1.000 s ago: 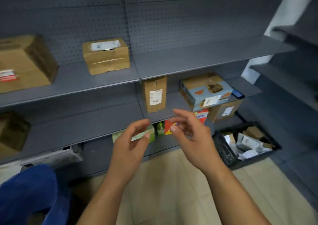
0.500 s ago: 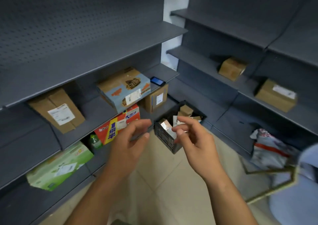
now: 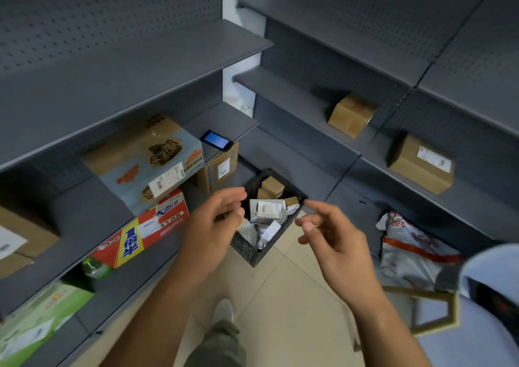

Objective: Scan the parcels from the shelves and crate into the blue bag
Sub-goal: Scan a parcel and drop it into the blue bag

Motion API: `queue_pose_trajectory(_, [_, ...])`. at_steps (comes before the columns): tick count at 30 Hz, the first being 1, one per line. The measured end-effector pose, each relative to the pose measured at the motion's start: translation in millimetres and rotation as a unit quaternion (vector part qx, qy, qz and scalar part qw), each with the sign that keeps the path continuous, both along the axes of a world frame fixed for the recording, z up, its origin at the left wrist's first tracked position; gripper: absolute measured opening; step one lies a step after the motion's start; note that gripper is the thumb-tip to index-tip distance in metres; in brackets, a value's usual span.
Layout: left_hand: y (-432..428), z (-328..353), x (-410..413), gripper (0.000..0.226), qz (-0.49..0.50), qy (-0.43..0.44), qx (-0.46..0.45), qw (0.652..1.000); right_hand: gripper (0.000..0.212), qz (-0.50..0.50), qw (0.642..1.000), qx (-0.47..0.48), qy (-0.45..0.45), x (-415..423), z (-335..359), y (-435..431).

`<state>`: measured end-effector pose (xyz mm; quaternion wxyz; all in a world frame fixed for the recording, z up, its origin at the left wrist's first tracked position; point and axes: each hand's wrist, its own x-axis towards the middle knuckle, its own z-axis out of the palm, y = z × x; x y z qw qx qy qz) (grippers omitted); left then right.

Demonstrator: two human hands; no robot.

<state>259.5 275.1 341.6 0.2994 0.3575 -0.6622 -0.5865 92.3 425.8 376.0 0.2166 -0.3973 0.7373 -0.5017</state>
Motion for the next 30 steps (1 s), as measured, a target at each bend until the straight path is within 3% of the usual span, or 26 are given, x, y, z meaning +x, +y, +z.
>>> queue_pose_trajectory(10, [-135, -3, -84, 0.04, 0.029, 0.0, -0.003, 1.0, 0.037, 0.009, 1.0, 0.004, 0.03, -90, 9, -126])
queue_pose_trajectory(16, [-174, -29, -115, 0.052, 0.12, -0.022, 0.031, 0.992, 0.043, 0.056, 0.995, 0.046, 0.072, -155, -18, -197])
queue_pose_trajectory(24, [-198, -90, -190, 0.054, 0.318, -0.097, 0.067, 0.941, 0.046, 0.215, 0.973, 0.087, 0.013, -256, -78, -329])
queue_pose_trajectory(30, [-235, -123, -249, 0.047, 0.363, -0.144, 0.058, 0.919, 0.055, 0.287, 0.953, 0.091, 0.026, -312, -121, -403])
